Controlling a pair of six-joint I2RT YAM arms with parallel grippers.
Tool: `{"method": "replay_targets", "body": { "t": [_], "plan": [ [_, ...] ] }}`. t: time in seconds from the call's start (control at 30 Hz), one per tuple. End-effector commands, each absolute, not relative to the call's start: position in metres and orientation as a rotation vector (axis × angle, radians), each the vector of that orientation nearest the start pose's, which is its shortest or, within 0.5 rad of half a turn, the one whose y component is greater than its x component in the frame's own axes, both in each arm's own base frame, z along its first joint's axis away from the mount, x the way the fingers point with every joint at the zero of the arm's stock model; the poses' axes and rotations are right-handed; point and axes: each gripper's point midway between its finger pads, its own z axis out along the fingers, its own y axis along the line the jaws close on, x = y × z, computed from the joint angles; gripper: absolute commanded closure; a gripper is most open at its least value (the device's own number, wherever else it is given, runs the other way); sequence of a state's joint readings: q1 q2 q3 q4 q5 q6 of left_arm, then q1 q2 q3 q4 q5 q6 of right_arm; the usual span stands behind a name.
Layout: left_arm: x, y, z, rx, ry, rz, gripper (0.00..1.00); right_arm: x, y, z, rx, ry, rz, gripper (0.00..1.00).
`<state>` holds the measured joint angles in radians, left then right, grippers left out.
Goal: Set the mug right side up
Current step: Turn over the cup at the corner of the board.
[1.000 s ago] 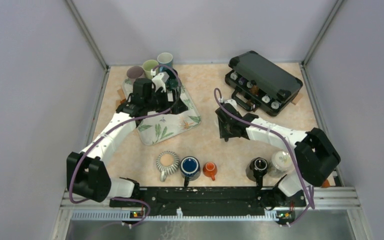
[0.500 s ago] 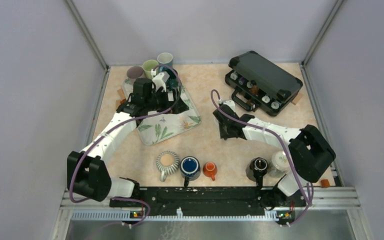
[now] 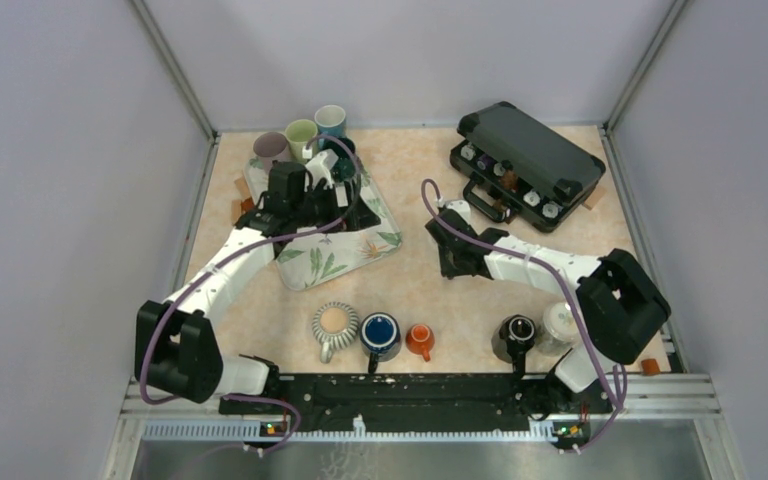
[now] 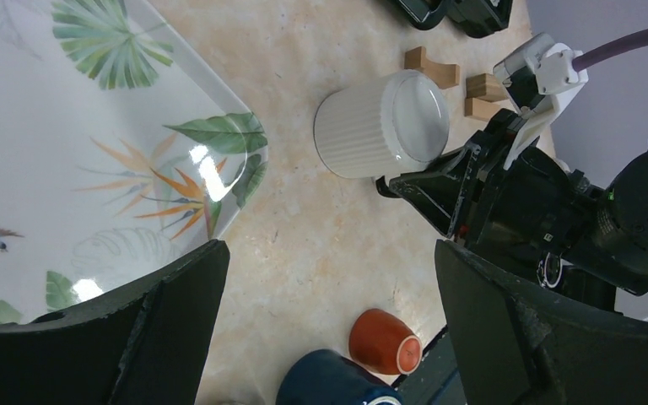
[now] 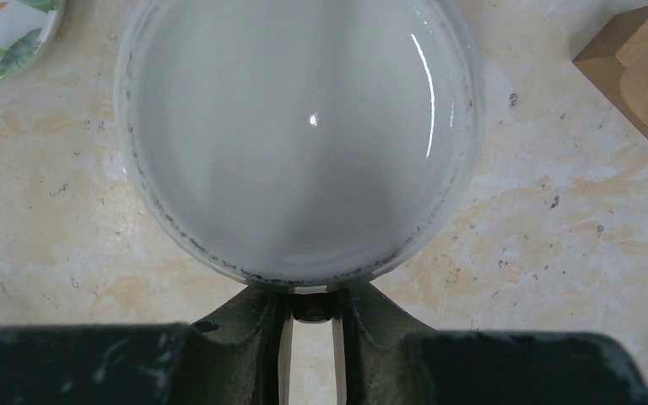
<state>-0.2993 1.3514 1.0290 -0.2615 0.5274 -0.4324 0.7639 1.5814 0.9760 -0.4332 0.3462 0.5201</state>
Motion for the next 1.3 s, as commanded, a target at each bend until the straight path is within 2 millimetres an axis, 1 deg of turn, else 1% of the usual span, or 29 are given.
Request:
{"method": "replay_targets", "body": {
  "t": [0.0, 0.3, 0.5, 0.7, 0.83, 0.97, 1.07, 1.27],
  "plan": [
    [0.328, -0.216, 0.210, 0.116, 2.175, -1.081, 0.02, 0.299, 0.242, 0.106, -0.135, 2.386, 0.224, 1.00],
    [0.322, -0.221, 0.219, 0.047, 2.129, -1.199, 0.02, 0.307, 0.272, 0.165, -0.066, 2.247, 0.488, 1.00],
    [0.317, -0.225, 0.229, 0.020, 2.074, -1.304, 0.01, 0.315, 0.291, 0.210, -0.010, 2.117, 0.710, 1.00],
    [0.310, -0.226, 0.235, -0.008, 2.050, -1.396, 0.02, 0.326, 0.304, 0.252, 0.043, 1.985, 0.875, 1.00],
    [0.307, -0.224, 0.244, -0.018, 2.018, -1.440, 0.02, 0.331, 0.315, 0.277, 0.076, 1.890, 1.003, 1.00],
    [0.306, -0.219, 0.252, -0.037, 1.996, -1.465, 0.02, 0.334, 0.325, 0.302, 0.100, 1.794, 1.129, 1.00],
    [0.305, -0.217, 0.259, -0.047, 1.954, -1.524, 0.02, 0.333, 0.331, 0.321, 0.104, 1.720, 1.222, 1.00],
    [0.303, -0.220, 0.278, -0.043, 1.892, -1.624, 0.02, 0.330, 0.341, 0.358, 0.108, 1.578, 1.391, 1.00]
  ]
}}
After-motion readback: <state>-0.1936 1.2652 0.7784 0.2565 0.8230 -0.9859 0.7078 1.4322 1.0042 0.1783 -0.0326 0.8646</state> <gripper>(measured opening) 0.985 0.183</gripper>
